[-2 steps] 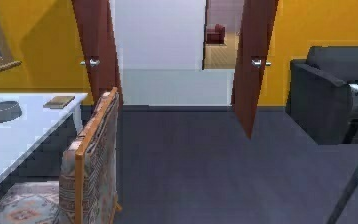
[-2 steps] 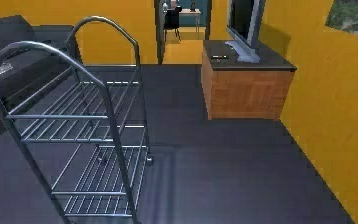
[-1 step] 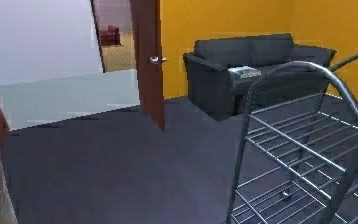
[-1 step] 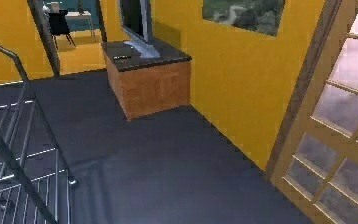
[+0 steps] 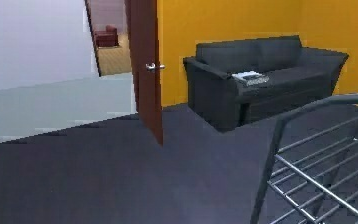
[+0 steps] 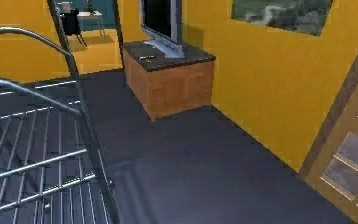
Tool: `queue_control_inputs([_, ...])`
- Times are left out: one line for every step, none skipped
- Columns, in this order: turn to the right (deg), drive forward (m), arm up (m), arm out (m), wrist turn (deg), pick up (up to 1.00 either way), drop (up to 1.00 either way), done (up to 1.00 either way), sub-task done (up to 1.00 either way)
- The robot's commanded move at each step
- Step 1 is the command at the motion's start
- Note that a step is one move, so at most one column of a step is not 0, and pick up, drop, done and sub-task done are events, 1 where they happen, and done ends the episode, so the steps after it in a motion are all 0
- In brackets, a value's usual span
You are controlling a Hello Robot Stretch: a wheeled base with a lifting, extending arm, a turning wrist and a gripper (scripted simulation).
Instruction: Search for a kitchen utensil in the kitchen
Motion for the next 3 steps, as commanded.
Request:
queue_control_inputs([-21.0,0.00,0.00,0.00,0.0,0.00,0.00,0.00,0.00])
queue_control_inputs([0.0,1.00,0.00,0.00,0.0,0.00,0.00,0.00,0.00])
queue_control_inputs([-3.0,0.00,0.00,0.00,0.0,0.00,0.00,0.00,0.00])
